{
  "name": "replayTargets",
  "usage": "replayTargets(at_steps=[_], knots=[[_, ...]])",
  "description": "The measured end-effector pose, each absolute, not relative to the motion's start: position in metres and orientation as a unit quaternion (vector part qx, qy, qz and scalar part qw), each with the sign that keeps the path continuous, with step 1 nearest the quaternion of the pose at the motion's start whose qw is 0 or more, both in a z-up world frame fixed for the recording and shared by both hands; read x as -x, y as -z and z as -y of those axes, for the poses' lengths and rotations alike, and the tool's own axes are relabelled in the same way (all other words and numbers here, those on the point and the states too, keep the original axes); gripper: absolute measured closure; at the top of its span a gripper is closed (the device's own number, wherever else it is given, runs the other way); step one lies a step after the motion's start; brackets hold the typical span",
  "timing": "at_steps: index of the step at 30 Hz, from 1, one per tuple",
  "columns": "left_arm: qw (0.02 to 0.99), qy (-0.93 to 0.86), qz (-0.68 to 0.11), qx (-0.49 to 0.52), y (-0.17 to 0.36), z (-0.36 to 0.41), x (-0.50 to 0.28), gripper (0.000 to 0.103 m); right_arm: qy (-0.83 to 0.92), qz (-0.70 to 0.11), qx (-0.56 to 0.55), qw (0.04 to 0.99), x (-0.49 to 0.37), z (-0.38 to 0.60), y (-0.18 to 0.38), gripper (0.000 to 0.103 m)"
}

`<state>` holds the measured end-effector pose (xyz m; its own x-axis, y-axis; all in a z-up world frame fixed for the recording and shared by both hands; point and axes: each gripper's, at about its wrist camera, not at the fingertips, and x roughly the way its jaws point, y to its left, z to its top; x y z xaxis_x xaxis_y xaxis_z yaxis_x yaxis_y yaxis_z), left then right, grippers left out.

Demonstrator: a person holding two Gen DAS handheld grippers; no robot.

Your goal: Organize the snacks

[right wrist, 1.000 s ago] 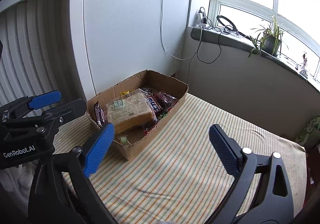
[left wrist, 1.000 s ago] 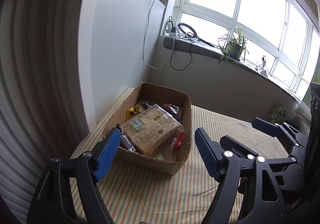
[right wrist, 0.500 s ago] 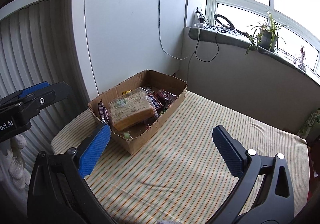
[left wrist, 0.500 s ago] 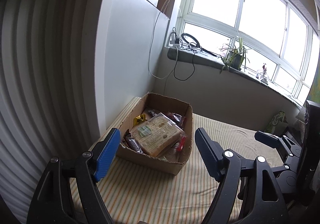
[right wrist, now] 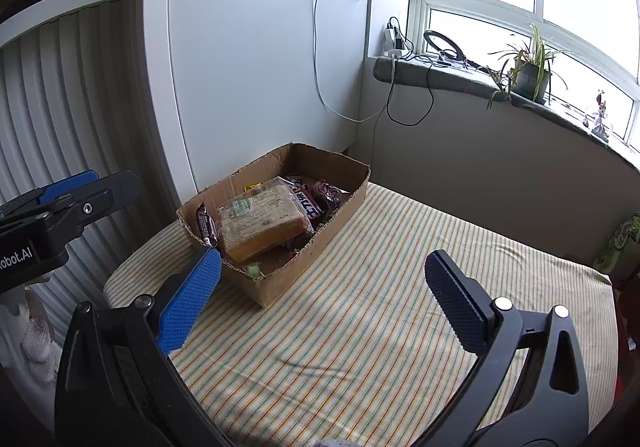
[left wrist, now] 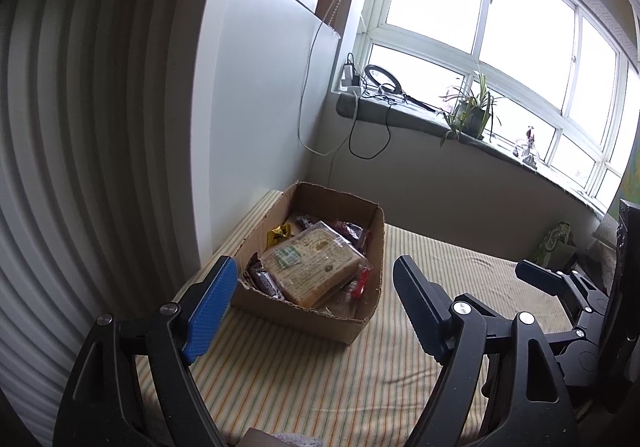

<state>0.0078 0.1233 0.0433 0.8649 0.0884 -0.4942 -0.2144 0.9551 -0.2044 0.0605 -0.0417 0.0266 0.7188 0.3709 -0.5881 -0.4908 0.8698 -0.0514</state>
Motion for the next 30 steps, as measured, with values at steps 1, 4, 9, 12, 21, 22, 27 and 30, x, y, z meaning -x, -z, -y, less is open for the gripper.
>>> replayTargets(at_steps=[1, 4, 9, 12, 21, 22, 27, 30], knots=[[0.957, -0.079, -0.247, 0.128, -0.0441, -0.1232, -0.0069, 0.022, -0.235, -0.293, 0.102, 0.921, -0.0601, 0.042, -0.0267, 0.0], [0.958, -0.08, -0.245, 0.126, -0.0454, -0.1223, -0.0057, 0.022, -0.235, -0.293, 0.102, 0.921, -0.0591, 0.042, -0.0269, 0.0], [0.957, -0.08, -0.247, 0.128, -0.0458, -0.1215, -0.0055, 0.022, -0.236, -0.294, 0.103, 0.921, -0.0583, 0.0414, -0.0265, 0.0], [0.956, -0.082, -0.249, 0.13, -0.0452, -0.1215, -0.006, 0.022, -0.236, -0.295, 0.104, 0.92, -0.0577, 0.0414, -0.0253, 0.0], [0.954, -0.087, -0.255, 0.129, -0.0413, -0.121, -0.0066, 0.022, -0.235, -0.301, 0.11, 0.917, -0.0574, 0.0407, -0.0221, 0.0], [0.954, -0.088, -0.256, 0.129, -0.0407, -0.1208, -0.0064, 0.022, -0.236, -0.301, 0.11, 0.917, -0.0572, 0.0408, -0.0221, 0.0], [0.954, -0.091, -0.254, 0.128, -0.0395, -0.1209, -0.0043, 0.022, -0.235, -0.301, 0.109, 0.918, -0.0576, 0.0409, -0.0212, 0.0], [0.955, -0.092, -0.251, 0.126, -0.0399, -0.1207, -0.0049, 0.022, -0.234, -0.303, 0.107, 0.918, -0.0588, 0.0418, -0.0199, 0.0]])
